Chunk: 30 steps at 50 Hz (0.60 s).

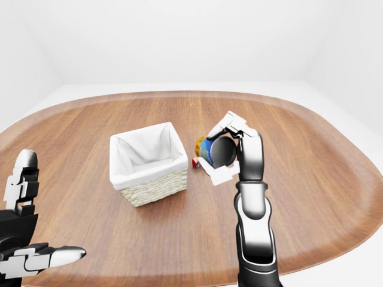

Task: Pick up the alphabet soup and put it in the basket.

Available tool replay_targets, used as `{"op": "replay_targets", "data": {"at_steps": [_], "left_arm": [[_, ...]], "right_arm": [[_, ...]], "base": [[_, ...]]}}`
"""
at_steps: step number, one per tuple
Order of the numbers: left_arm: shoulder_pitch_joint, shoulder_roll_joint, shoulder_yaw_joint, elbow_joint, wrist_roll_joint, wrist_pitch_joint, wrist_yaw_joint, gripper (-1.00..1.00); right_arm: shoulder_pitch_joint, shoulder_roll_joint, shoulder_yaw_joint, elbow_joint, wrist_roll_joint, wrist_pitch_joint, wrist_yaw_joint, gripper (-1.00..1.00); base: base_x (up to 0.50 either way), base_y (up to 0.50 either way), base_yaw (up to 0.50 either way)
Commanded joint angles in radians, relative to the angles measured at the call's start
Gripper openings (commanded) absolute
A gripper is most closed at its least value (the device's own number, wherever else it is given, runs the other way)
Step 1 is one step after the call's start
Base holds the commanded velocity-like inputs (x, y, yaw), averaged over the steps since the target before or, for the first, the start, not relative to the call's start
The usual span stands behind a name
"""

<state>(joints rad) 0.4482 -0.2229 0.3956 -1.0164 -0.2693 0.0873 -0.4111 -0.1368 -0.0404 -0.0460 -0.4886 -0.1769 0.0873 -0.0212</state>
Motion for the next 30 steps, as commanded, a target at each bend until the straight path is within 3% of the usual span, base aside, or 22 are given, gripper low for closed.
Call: {"op": "replay_targets", "data": {"at_steps": [1,30], "left_arm": [[0.003,-0.006,-0.001,-0.004,0.001,0.000,-0.008,1.00],[-0.014,-0.005,0.035,-0.020,-0.028,0.000,-0.019,1.00]], "right_arm": [[-0.091,0.024,0.073,-0.057,-0.051,0.000,-0.012,-1.00],[-0.360,0.166,0.188,0.199,-0.193,0.000,-0.029,-1.00]], "base": [[0.00,0.00,0.00],[0.00,0.00,0.00]]}}
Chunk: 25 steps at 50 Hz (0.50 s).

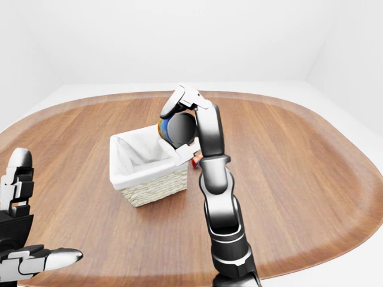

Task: Pick up the alphabet soup and put it in the basket.

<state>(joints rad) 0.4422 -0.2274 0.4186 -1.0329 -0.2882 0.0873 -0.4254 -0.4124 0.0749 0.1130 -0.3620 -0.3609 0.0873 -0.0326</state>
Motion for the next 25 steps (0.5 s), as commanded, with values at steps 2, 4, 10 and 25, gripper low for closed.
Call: {"op": "replay_targets", "data": {"at_steps": [2,4,10,25], "left_arm": [[-0.005,-0.003,0.010,-0.005,-0.008,0.000,-0.007,1.00],[-0.002,-0.005,0.002,-0.002,0.001,0.000,-0.010,1.00],[0.004,-0.003,-0.016,0.005,0.011,0.000,-0.009,1.00],[-0.001,-0.006,0.017,-0.009,-0.017,0.000,-0.018,1.00]], "right_arm": [[-0.095,0.054,0.029,0.098,-0.008,0.000,-0.023,-1.00],[-0.111,0.060,0.029,0.130,-0.008,0.000,-0.030,-1.00],[-0.146,0.090,0.052,0.188,-0.035,0.000,-0.041,-1.00],[-0.231,0.183,0.085,0.351,-0.095,0.000,-0.079,-1.00]], "base": [[0.00,0.00,0.00],[0.00,0.00,0.00],[0.00,0.00,0.00],[0.00,0.00,0.00]]}}
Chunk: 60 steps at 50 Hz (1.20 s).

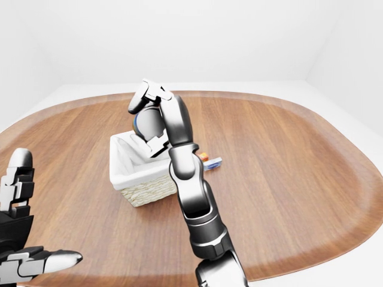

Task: Pick up the alphabet soup and put it in the basket.

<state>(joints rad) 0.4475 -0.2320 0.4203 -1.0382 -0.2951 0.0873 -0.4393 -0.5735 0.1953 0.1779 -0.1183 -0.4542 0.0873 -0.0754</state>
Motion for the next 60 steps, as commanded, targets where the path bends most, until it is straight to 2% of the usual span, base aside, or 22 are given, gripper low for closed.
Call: {"op": "replay_targets", "data": {"at_steps": [1,5,22,60], "left_arm": [[-0.012,0.002,0.026,-0.006,-0.019,0.000,0.000,1.00],[-0.007,0.011,0.051,-0.009,-0.055,0.000,0.003,1.00],[0.007,0.052,0.085,-0.009,-0.131,0.000,0.037,1.00],[0.013,0.074,0.093,-0.009,-0.159,0.000,0.054,1.00]], "right_arm": [[-0.080,0.071,0.025,0.124,-0.008,0.000,-0.042,-1.00],[-0.106,0.085,0.020,0.175,-0.011,0.000,-0.055,-1.00],[-0.238,0.099,-0.020,0.481,0.026,0.000,-0.146,-1.00],[-0.405,0.090,-0.067,0.948,0.062,0.000,-0.277,-1.00]], "base": [[0.00,0.00,0.00],[0.00,0.00,0.00],[0.00,0.00,0.00],[0.00,0.00,0.00]]}}
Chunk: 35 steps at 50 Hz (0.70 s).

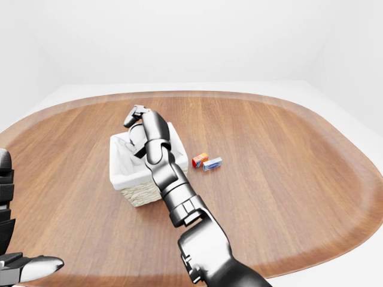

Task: Pick up the alphabet soup and put it in the basket.

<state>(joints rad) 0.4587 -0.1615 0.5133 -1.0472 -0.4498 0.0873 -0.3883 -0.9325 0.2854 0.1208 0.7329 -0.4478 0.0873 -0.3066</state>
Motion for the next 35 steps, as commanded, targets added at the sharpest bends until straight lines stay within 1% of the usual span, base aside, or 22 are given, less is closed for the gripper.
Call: {"op": "replay_targets", "data": {"at_steps": [1,10,19,26,30,35], "left_arm": [[0.003,0.004,0.001,0.000,-0.006,0.000,0.002,1.00],[0.000,0.005,-0.001,0.000,-0.005,0.000,0.005,1.00],[-0.008,-0.002,-0.007,0.000,0.011,0.000,-0.003,1.00],[-0.011,-0.005,-0.002,0.000,0.010,0.000,-0.008,1.00],[-0.011,-0.007,-0.003,0.000,0.012,0.000,-0.010,1.00],[-0.013,-0.006,0.000,0.000,0.010,0.000,-0.011,1.00]], "right_arm": [[-0.050,0.001,-0.011,0.107,0.054,0.000,-0.050,-1.00],[-0.073,0.002,-0.015,0.173,0.045,-0.026,-0.071,-1.00],[-0.084,0.000,-0.018,0.187,0.039,-0.026,-0.075,-1.00],[-0.090,0.004,-0.016,0.231,0.024,-0.049,-0.092,-1.00],[-0.088,0.006,-0.015,0.223,0.018,-0.041,-0.089,-1.00],[-0.087,0.008,-0.015,0.219,0.015,-0.038,-0.088,-1.00]], "base": [[0.00,0.00,0.00],[0.00,0.00,0.00],[0.00,0.00,0.00],[0.00,0.00,0.00],[0.00,0.00,0.00],[0.00,0.00,0.00]]}}
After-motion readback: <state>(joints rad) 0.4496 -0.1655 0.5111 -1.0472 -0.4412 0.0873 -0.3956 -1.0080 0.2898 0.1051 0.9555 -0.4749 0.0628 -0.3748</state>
